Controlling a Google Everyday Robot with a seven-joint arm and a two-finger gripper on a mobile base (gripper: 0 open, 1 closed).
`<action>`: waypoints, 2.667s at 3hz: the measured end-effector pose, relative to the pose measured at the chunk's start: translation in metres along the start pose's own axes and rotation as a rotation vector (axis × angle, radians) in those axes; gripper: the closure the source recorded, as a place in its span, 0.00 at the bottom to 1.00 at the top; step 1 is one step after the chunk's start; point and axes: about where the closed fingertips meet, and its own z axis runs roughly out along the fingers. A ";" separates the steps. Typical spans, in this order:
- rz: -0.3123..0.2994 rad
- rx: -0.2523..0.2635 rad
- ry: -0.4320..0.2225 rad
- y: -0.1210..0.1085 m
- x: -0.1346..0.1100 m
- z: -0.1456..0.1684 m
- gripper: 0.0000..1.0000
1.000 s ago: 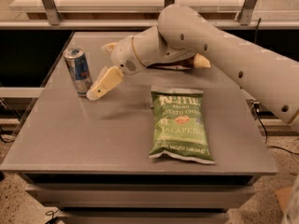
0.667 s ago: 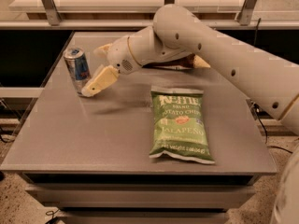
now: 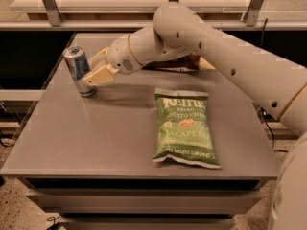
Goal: Pick redbull can
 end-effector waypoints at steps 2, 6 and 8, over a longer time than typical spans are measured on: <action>-0.006 0.009 -0.004 0.000 -0.006 -0.005 1.00; -0.062 0.060 -0.097 -0.018 -0.039 -0.050 1.00; -0.060 0.040 -0.113 -0.018 -0.042 -0.049 0.82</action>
Offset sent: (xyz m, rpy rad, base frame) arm 0.0015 -0.0088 0.0188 0.0177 -0.0249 -0.0202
